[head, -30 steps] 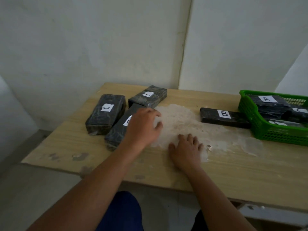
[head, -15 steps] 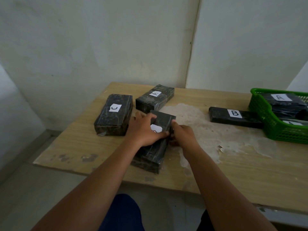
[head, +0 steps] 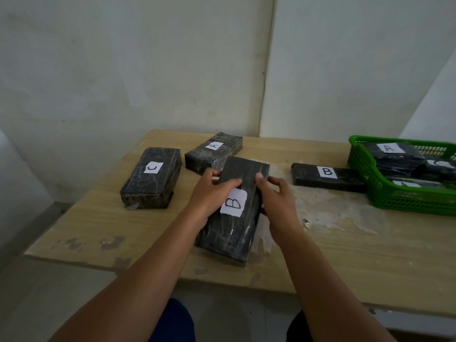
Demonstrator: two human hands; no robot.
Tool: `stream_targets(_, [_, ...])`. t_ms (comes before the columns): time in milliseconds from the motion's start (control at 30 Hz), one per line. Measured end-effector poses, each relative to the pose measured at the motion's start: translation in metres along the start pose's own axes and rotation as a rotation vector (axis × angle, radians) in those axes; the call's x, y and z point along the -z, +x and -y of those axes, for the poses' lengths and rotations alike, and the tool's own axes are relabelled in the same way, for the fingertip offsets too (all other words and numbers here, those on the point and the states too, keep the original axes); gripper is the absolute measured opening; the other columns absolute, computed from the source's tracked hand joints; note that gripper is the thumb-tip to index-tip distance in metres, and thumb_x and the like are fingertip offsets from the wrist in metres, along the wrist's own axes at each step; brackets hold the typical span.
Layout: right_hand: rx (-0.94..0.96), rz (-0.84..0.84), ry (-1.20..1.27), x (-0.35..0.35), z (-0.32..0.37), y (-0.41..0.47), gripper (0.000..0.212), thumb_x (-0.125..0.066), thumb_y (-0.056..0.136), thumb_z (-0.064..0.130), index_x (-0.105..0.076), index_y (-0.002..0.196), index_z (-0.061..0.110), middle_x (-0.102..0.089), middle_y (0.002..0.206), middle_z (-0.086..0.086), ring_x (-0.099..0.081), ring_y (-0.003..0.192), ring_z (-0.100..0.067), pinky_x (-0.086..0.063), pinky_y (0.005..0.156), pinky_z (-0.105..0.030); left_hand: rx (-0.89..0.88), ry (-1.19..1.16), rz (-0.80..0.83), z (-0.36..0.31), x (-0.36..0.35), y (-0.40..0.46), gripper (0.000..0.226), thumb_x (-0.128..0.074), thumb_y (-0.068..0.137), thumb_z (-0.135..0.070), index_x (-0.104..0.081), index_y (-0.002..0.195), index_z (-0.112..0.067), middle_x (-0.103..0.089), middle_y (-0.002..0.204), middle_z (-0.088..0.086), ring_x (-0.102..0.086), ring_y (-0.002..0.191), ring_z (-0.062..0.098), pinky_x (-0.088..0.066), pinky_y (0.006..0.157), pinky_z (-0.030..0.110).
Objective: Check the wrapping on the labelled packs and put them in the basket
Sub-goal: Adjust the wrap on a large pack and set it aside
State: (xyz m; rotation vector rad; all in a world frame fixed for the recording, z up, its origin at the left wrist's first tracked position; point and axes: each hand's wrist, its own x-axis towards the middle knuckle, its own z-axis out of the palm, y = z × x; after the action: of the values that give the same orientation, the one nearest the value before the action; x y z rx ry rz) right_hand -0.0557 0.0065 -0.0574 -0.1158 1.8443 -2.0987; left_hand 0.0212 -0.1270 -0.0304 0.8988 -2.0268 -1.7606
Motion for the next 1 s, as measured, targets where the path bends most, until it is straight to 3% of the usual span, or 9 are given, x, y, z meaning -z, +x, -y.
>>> stream_targets(100, [0.077, -0.033, 0.036, 0.012, 0.025, -0.008, 0.038, -0.077, 0.093, 0.046, -0.059, 0.118, 0.024, -0.077, 0.104, -0.005, -0.079, 0.093, -0.019, -0.065, 0.08, -0.036, -0.088, -0.108, -0.013, -0.012, -0.009, -0.005, 0.047, -0.08, 0.085, -0.054, -0.062, 0.112, -0.02, -0.075, 0.111, 0.001, -0.076, 0.095, 0.018, -0.061, 0.077, 0.038])
stream_targets(200, [0.194, 0.004, 0.033, 0.03, 0.043, -0.019, 0.042, -0.08, 0.089, 0.045, -0.06, 0.12, 0.025, -0.077, 0.11, -0.005, -0.079, 0.098, -0.019, -0.066, 0.085, -0.039, -0.199, -0.134, -0.008, -0.026, -0.01, -0.011, 0.05, -0.077, 0.085, -0.06, -0.066, 0.114, -0.021, -0.076, 0.113, -0.002, -0.074, 0.103, 0.015, -0.058, 0.081, 0.032])
stream_targets(333, [0.373, 0.073, -0.137, 0.054, 0.06, -0.04, 0.057, -0.076, 0.075, 0.061, -0.068, 0.119, 0.027, -0.077, 0.111, 0.003, -0.076, 0.1, -0.009, -0.065, 0.086, -0.035, -0.345, -0.181, 0.198, -0.034, -0.006, -0.017, 0.049, -0.071, 0.079, -0.055, -0.069, 0.123, -0.032, -0.075, 0.123, -0.008, -0.072, 0.115, 0.013, -0.06, 0.088, 0.032])
stream_targets(433, [0.526, 0.075, -0.242, 0.064, 0.066, -0.056, 0.056, -0.075, 0.073, 0.059, -0.07, 0.119, 0.028, -0.077, 0.112, 0.009, -0.073, 0.104, -0.002, -0.064, 0.084, -0.028, -0.408, -0.215, 0.354, -0.035, -0.001, -0.016, 0.04, -0.067, 0.088, -0.038, -0.07, 0.127, -0.03, -0.075, 0.127, -0.006, -0.069, 0.122, 0.015, -0.059, 0.091, 0.034])
stream_targets(567, [0.732, 0.065, -0.344, 0.071, 0.061, -0.06, 0.059, -0.086, 0.078, 0.047, -0.066, 0.13, 0.025, -0.07, 0.123, 0.011, -0.069, 0.114, -0.009, -0.061, 0.092, -0.033, -0.489, -0.206, 0.437, -0.029, 0.005, -0.012, 0.062, -0.071, 0.092, -0.026, -0.054, 0.151, -0.018, -0.064, 0.146, 0.003, -0.058, 0.138, 0.025, -0.056, 0.104, 0.05])
stream_targets(667, [0.86, 0.069, -0.383, 0.075, 0.06, -0.06, 0.061, -0.085, 0.079, 0.045, -0.066, 0.132, 0.021, -0.067, 0.124, 0.009, -0.068, 0.116, -0.013, -0.061, 0.094, -0.036, -0.524, -0.223, 0.47, -0.025, 0.005, -0.012, 0.079, -0.082, 0.087, -0.036, -0.048, 0.155, -0.015, -0.058, 0.152, 0.007, -0.054, 0.142, 0.029, -0.051, 0.109, 0.053])
stream_targets(767, [0.9, 0.093, -0.379, 0.078, 0.061, -0.061, 0.062, -0.088, 0.079, 0.038, -0.067, 0.133, 0.017, -0.066, 0.124, 0.007, -0.067, 0.117, -0.014, -0.059, 0.095, -0.03, -0.568, -0.235, 0.475, -0.025, 0.003, -0.013, 0.076, -0.084, 0.087, -0.037, -0.05, 0.152, -0.016, -0.057, 0.152, 0.005, -0.053, 0.141, 0.028, -0.05, 0.11, 0.049])
stream_targets(867, [0.885, 0.139, -0.345, 0.083, 0.062, -0.06, 0.061, -0.087, 0.08, 0.036, -0.065, 0.134, 0.02, -0.065, 0.124, 0.007, -0.066, 0.118, -0.013, -0.059, 0.098, -0.029, -0.617, -0.208, 0.461, -0.028, 0.003, -0.015, 0.066, -0.076, 0.091, -0.02, -0.049, 0.15, -0.014, -0.062, 0.146, -0.003, -0.057, 0.137, 0.02, -0.053, 0.106, 0.035])
stream_targets(1000, [0.74, 0.267, -0.169, 0.094, 0.061, -0.054, 0.058, -0.08, 0.082, 0.035, -0.063, 0.135, 0.02, -0.068, 0.13, 0.0, -0.067, 0.125, -0.024, -0.06, 0.099, -0.048, -0.655, -0.181, 0.456, -0.039, 0.001, -0.023, 0.058, -0.078, 0.088, -0.004, -0.055, 0.139, -0.017, -0.071, 0.13, -0.012, -0.064, 0.128, 0.011, -0.055, 0.099, 0.027])
